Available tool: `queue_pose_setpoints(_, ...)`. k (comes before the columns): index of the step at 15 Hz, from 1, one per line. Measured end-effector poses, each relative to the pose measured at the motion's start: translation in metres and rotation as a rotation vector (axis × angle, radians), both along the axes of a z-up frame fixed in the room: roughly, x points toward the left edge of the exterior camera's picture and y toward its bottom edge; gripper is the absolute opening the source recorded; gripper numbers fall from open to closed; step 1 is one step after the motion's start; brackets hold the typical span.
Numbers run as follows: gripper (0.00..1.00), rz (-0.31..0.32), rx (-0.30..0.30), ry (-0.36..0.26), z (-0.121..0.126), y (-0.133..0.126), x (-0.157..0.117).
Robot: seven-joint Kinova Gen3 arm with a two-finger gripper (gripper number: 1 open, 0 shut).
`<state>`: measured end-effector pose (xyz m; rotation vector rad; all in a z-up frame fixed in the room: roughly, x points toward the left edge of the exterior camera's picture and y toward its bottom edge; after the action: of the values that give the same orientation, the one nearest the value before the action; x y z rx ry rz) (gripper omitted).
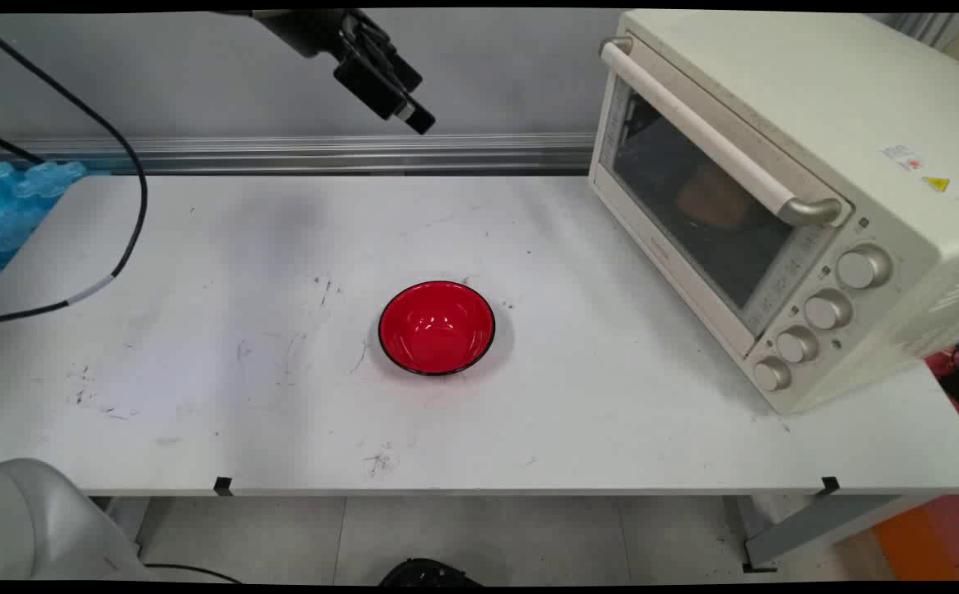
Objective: Open the oven
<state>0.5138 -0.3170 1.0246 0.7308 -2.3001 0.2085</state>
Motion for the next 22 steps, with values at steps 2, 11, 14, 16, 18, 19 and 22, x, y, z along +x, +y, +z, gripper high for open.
queue_pose_setpoints(2, 1.00, -0.002, 0.004, -0.002, -0.009, -0.006, -0.006)
queue_pose_setpoints(11, 0.00, 0.003, -0.009, 0.024, -0.035, -0.046, -0.038)
queue_pose_setpoints(14, 0.00, 0.004, -0.005, 0.049, -0.036, -0.061, -0.054)
queue_pose_setpoints(16, 0.00, 0.000, 0.006, 0.070, -0.034, -0.071, -0.067)
queue_pose_setpoints(18, 0.00, 0.000, 0.018, 0.084, -0.030, -0.080, -0.078)
queue_pose_setpoints(19, 0.00, 0.000, 0.021, 0.088, -0.029, -0.083, -0.081)
queue_pose_setpoints(22, 0.00, 0.001, 0.034, 0.100, -0.021, -0.098, -0.095)
